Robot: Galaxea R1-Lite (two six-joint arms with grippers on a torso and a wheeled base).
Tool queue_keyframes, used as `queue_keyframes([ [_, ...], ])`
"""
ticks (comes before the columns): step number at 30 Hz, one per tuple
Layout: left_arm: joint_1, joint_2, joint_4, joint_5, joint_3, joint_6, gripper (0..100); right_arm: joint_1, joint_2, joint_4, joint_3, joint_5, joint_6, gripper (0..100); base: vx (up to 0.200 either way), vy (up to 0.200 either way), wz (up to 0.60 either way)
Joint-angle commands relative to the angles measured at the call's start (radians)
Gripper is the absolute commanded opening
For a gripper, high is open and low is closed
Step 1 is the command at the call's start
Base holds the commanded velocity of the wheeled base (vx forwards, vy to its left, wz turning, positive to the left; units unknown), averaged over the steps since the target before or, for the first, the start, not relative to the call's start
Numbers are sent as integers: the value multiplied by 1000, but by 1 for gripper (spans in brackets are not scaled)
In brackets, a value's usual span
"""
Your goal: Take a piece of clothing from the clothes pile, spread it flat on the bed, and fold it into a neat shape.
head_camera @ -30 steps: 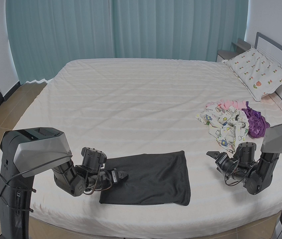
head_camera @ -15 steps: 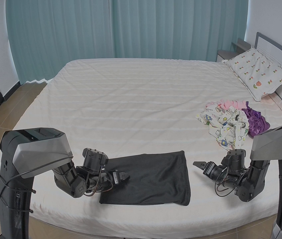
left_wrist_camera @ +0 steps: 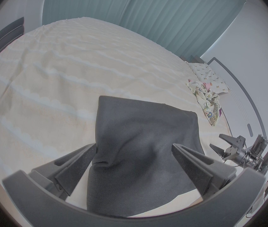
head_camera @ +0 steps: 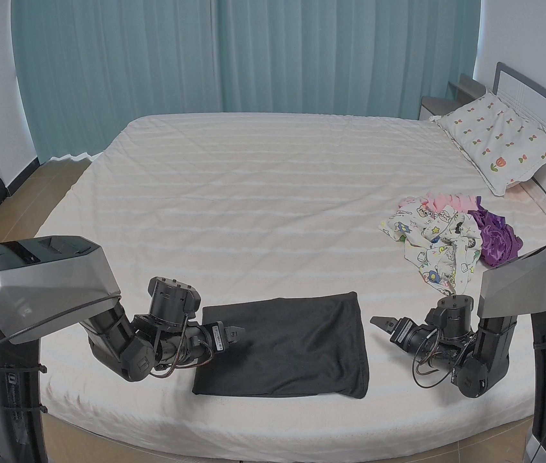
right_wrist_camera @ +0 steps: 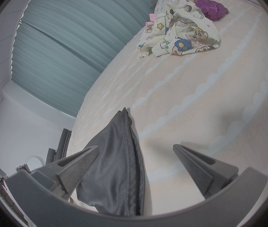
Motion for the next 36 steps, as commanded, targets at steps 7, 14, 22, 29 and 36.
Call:
queue_keyframes([
  [7, 18, 75, -1, -1, -31, 4, 100, 1, 15, -27, 20, -1, 4, 100, 0, 0, 0],
  [14, 19, 99, -9, -7, -34, 24, 100, 0, 15, -29, 21, 1, 7, 100, 0, 0, 0],
  [22, 6, 92, -13, -90, -46, 13, 100, -2, 17, -29, 20, 2, 7, 100, 0, 0, 0],
  [29, -11, 86, -15, -100, -37, 13, 100, -2, 17, -30, 20, 2, 17, 100, 0, 0, 0],
  [36, -13, 35, -15, -100, -23, 12, 100, -2, 15, -30, 20, 2, 17, 100, 0, 0, 0],
])
